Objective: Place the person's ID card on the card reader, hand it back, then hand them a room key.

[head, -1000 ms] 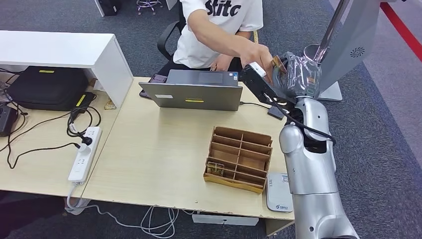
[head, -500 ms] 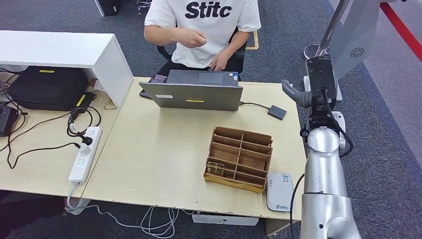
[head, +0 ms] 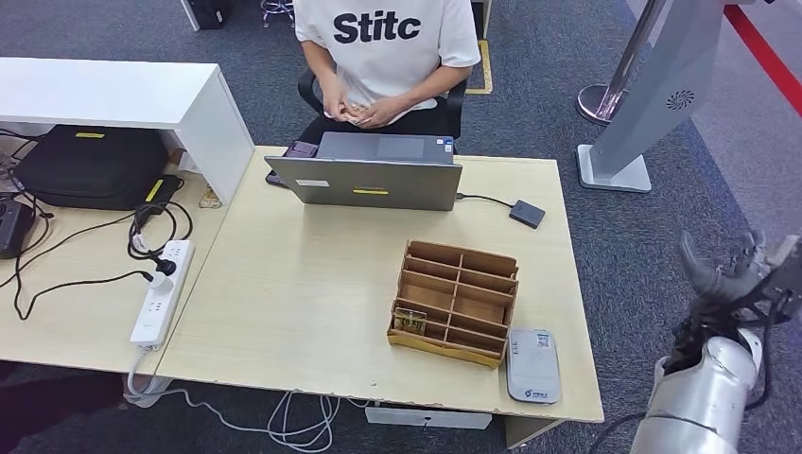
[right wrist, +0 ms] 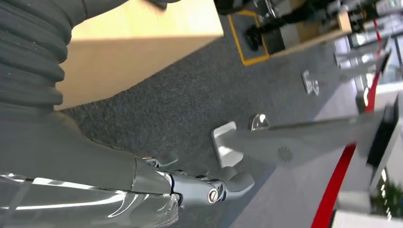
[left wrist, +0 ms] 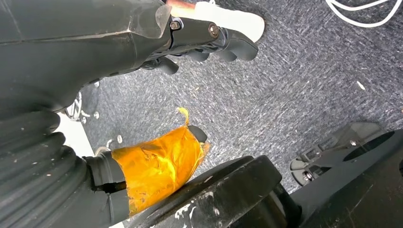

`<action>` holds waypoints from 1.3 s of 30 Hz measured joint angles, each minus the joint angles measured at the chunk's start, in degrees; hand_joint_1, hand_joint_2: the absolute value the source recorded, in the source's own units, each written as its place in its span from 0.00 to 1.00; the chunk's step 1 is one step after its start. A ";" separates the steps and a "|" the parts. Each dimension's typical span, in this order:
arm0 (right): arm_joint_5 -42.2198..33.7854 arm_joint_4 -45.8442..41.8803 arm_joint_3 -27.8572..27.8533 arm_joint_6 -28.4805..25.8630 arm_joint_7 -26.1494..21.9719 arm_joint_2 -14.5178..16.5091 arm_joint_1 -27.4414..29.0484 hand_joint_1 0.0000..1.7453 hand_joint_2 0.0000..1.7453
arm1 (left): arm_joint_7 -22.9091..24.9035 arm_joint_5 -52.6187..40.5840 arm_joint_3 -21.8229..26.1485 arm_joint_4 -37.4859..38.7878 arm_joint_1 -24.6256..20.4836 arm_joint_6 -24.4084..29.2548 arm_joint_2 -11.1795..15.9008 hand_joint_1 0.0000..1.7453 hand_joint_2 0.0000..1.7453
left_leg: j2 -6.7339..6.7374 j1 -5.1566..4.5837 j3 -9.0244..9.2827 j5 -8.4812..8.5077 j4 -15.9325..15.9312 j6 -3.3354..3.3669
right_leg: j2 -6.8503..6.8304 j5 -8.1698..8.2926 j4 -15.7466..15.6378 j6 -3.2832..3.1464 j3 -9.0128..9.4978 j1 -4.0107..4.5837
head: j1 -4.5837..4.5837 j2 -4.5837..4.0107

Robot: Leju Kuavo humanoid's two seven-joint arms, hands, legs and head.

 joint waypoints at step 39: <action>-72.72 47.97 12.32 -4.48 -15.72 -15.80 29.79 0.00 1.00 | 4.67 49.63 -44.14 2.23 1.57 6.23 3.09 0.00 1.00 | -0.20 -0.05 -0.06 -0.13 -0.05 0.19 | -0.19 -0.25 -0.03 0.22 0.09 -0.04 | -0.13 0.00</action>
